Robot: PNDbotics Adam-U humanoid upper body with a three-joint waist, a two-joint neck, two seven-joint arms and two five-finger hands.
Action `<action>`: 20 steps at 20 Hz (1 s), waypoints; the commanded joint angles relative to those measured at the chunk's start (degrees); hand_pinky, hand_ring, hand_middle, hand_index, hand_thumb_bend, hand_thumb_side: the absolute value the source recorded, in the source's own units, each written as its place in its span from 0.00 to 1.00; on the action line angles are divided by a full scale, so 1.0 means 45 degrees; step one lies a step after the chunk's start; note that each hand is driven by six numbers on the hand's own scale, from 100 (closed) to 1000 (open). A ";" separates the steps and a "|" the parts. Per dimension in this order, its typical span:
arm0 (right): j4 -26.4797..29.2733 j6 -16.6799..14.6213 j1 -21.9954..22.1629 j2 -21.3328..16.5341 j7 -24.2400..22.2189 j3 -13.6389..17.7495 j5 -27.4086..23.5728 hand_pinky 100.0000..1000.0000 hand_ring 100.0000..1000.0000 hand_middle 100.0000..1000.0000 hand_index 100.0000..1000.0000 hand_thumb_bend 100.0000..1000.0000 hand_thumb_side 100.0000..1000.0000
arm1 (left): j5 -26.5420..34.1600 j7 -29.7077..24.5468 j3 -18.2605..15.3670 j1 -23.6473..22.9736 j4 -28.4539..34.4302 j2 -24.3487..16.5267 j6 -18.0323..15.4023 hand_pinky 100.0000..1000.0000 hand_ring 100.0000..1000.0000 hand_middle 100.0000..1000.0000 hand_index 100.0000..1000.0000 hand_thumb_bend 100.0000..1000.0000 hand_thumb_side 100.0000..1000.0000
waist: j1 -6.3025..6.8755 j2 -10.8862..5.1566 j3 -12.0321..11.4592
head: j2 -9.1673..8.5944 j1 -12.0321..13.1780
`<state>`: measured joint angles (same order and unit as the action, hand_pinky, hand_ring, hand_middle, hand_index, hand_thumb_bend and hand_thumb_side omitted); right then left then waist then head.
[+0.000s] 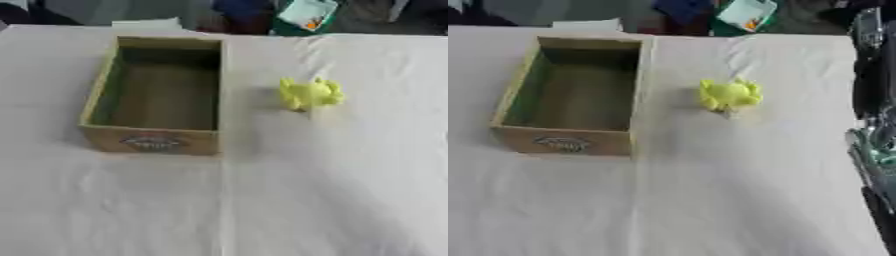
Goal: Pick up objects on the table and place them in the box.
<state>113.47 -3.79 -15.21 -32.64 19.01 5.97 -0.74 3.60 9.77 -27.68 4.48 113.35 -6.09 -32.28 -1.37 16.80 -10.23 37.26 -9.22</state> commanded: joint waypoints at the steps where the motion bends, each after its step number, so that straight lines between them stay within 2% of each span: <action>1: 0.0248 0.0148 -0.0295 -0.0677 -0.0172 0.0041 0.0246 0.82 0.67 0.72 0.94 0.00 0.97 | -0.0066 0.0004 -0.0097 0.0058 0.0277 -0.0253 0.0053 0.45 0.51 0.51 0.74 0.00 0.60 | -0.0007 -0.0180 -0.0013 | 0.0064 -0.0048; 7: 0.0248 0.0772 -0.1129 -0.1742 -0.0831 -0.0283 0.0895 0.82 0.70 0.75 0.92 0.00 1.00 | -0.0083 -0.0035 -0.0069 0.0020 0.0277 -0.0260 0.0066 0.45 0.51 0.51 0.74 0.00 0.60 | -0.0038 -0.0211 -0.0066 | 0.0244 -0.0164; 11: 0.0248 0.1435 -0.2057 -0.2825 -0.1490 -0.0862 0.1564 0.83 0.74 0.79 0.91 0.00 1.00 | -0.0105 -0.0079 -0.0039 -0.0044 0.0277 -0.0259 0.0062 0.45 0.51 0.51 0.74 0.00 0.60 | -0.0053 -0.0249 -0.0123 | 0.0259 -0.0236; 20: -0.0035 0.2929 -0.4559 -0.5556 -0.3170 -0.3353 0.3245 0.87 0.81 0.83 0.91 0.00 1.00 | -0.0045 -0.0299 0.0149 -0.0110 0.0277 -0.0241 0.0051 0.45 0.51 0.51 0.74 0.00 0.60 | -0.0051 -0.0260 -0.0378 | 0.0405 -0.0507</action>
<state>113.24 8.74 -34.72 -54.03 5.75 -8.17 12.52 3.50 8.79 -27.20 3.95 113.35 -6.09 -31.99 -1.71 16.70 -11.94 38.75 -11.12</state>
